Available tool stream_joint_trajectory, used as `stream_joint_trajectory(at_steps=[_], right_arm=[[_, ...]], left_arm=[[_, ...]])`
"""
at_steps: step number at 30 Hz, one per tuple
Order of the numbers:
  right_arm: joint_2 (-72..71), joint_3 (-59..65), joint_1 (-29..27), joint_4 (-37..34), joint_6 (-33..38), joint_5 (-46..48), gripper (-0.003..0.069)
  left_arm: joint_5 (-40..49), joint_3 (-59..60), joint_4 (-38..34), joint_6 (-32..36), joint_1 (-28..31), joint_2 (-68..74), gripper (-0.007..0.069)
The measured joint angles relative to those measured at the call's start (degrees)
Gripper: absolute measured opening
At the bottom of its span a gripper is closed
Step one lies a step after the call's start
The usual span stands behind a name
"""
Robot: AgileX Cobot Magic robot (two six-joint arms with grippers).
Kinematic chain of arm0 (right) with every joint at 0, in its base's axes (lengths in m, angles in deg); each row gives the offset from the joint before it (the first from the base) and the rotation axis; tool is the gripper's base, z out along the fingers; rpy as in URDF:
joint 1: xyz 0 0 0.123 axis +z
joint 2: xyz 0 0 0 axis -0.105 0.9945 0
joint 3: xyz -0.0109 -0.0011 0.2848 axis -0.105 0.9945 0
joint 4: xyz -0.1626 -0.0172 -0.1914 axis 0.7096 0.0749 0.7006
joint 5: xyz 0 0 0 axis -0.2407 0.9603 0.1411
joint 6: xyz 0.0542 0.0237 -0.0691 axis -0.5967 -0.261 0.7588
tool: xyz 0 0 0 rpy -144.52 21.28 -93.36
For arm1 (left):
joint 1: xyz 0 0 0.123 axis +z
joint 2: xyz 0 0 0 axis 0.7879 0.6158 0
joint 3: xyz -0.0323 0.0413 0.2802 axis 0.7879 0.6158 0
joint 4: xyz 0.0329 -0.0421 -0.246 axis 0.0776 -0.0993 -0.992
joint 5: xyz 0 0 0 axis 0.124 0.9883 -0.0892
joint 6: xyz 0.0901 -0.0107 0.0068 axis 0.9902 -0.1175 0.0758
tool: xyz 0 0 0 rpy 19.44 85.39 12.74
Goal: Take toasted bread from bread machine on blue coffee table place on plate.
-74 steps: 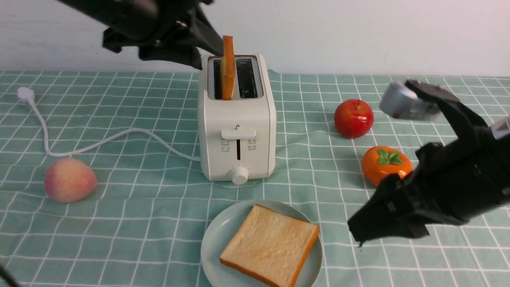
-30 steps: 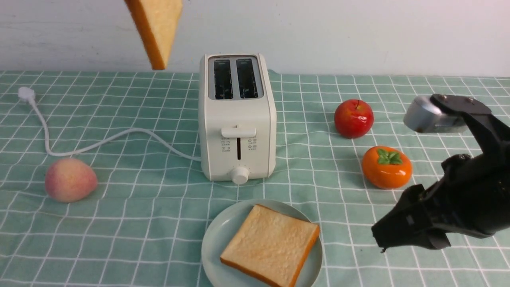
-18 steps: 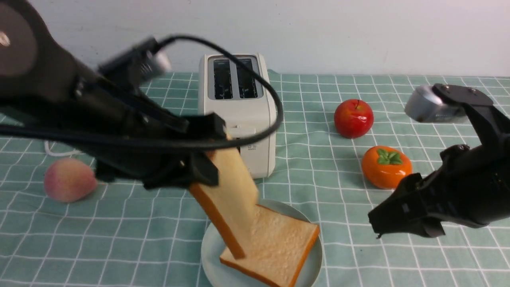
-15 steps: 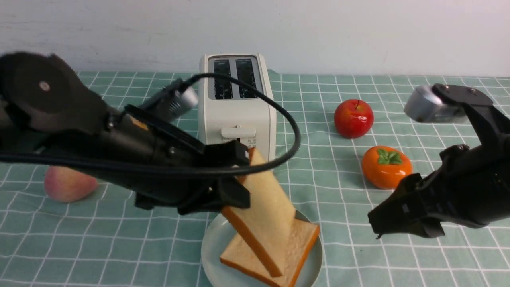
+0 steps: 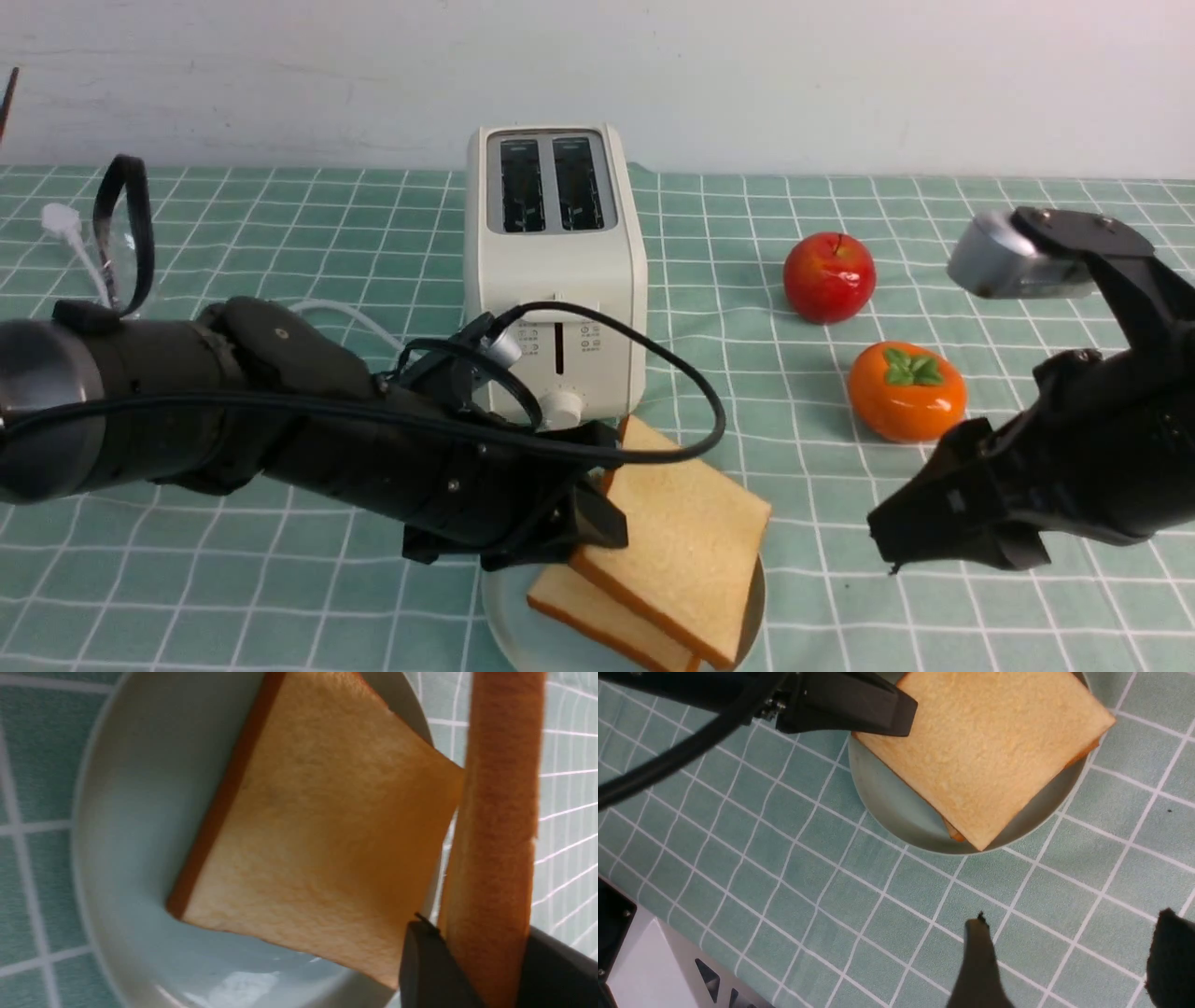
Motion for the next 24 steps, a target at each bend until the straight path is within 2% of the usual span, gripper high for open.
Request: stream_joint_trajectory(at_steps=[1,2,4,5,6,7,9,11,12,15,17,18,19,20,21,24], right_arm=[[0.00,0.00,0.00,-0.08,0.00,0.00,0.0462],[0.00,0.00,0.00,-0.63,0.00,0.39,0.0459],[0.00,0.00,0.00,-1.16,0.06,1.68,0.0447],[0.00,0.00,0.00,-1.22,0.06,1.80,0.0444],[0.00,0.00,0.00,-1.27,0.10,2.32,0.0426],[0.00,0.00,0.00,-1.27,0.10,2.39,0.0405],[0.00,0.00,0.00,-1.05,0.10,2.39,0.0374],[0.00,0.00,0.00,-0.62,0.10,2.39,0.0265],[0.00,0.00,0.00,-0.62,0.10,2.39,0.0256],[0.00,0.00,0.00,-0.54,0.03,2.98,0.0074],[0.00,0.00,0.00,0.20,-0.54,3.46,0.0020],[-0.12,0.00,0.00,1.92,-2.39,4.25,-0.0012],[-0.36,0.14,0.00,2.97,-3.82,5.13,-0.0018],[-0.53,0.23,0.00,3.10,-4.34,5.38,-0.0018],[-1.74,1.30,0.07,2.80,-5.76,5.82,-0.0018],[-6.85,6.39,0.98,0.16,-5.85,3.68,-0.0018]], left_arm=[[-0.31,0.00,1.48,-0.85,0.07,-0.25,0.0265],[-0.61,-0.06,5.75,-3.28,0.48,-1.00,0.0363],[-0.13,-0.28,10.85,-7.07,1.59,-2.75,0.0490],[0.03,-0.34,11.35,-7.39,1.72,-2.93,0.0490],[1.53,-0.93,14.63,-9.45,2.61,-4.54,0.0582],[3.05,-1.48,16.82,-10.38,3.22,-5.81,0.0619],[5.31,-2.29,19.09,-11.04,3.75,-7.81,0.0645],[11.16,-3.10,22.09,-11.61,4.12,-11.81,0.0653],[11.60,-3.10,22.09,-11.61,4.12,-12.43,0.0652],[18.20,-2.33,20.90,-10.67,2.71,-17.31,0.0592],[19.79,-1.19,19.44,-8.73,1.21,-19.60,0.0539],[20.40,0.40,17.78,-6.32,-0.66,-22.44,0.0482],[20.40,2.19,16.05,-4.44,-2.29,-24.60,0.0424],[20.40,2.19,16.05,-4.17,-2.56,-24.95,0.0413],[20.63,4.21,14.53,-2.72,-4.50,-27.76,0.0321],[20.95,6.68,14.08,-3.08,-5.73,-32.66,0.0132]])
